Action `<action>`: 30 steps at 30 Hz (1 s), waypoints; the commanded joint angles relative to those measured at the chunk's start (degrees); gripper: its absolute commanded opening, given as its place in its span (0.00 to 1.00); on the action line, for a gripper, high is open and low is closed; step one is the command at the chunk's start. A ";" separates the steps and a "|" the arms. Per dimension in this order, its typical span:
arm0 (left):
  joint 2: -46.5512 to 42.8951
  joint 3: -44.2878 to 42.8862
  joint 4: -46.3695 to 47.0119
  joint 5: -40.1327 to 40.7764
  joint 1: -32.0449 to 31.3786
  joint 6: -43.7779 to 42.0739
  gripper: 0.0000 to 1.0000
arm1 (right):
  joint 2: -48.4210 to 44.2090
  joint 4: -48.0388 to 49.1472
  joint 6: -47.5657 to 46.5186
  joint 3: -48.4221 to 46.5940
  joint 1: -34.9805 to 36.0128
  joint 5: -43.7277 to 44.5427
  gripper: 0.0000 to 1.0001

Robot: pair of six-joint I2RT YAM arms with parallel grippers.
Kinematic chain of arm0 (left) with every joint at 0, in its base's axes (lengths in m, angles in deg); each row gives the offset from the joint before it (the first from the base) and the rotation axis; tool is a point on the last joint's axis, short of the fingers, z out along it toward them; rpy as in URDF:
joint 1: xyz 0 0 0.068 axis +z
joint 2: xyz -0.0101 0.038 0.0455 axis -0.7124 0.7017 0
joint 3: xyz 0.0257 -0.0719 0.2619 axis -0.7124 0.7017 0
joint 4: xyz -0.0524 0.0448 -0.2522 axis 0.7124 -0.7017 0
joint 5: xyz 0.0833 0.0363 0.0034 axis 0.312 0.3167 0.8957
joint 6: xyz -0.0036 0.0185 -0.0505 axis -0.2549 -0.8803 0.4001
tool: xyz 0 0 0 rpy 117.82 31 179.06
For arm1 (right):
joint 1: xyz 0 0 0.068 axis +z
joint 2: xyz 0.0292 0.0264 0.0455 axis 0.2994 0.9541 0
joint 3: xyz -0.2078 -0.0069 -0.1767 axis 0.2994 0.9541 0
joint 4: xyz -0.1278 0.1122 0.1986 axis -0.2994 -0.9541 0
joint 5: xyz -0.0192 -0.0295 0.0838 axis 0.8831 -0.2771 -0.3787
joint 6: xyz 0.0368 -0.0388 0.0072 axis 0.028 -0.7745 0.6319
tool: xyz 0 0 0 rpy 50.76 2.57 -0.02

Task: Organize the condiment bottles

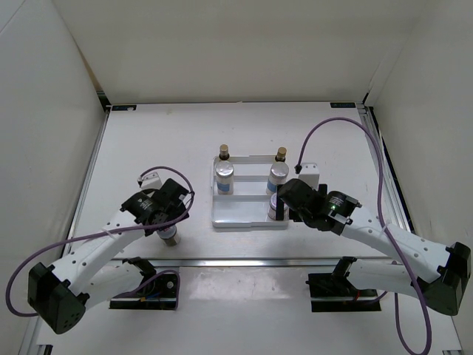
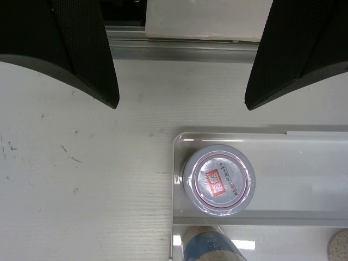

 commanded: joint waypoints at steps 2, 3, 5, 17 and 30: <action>-1.12 1.71 -1.20 1.77 1.76 4.12 1.00 | -1.06 -0.03 1.01 0.85 0.33 1.58 1.00; -0.60 1.72 -1.20 1.24 1.77 4.81 1.00 | -1.06 -0.03 1.01 0.85 0.33 1.58 1.00; 0.20 1.72 -1.20 1.24 2.38 4.82 1.00 | -1.06 -0.03 1.01 1.38 0.33 1.58 1.00; 3.54 2.77 -1.20 -0.61 3.97 6.58 0.99 | -1.06 -0.03 1.54 1.90 0.33 1.58 1.00; 0.73 3.92 1.70 -3.85 5.02 5.52 0.54 | -1.06 -0.03 1.54 1.90 0.33 1.58 1.00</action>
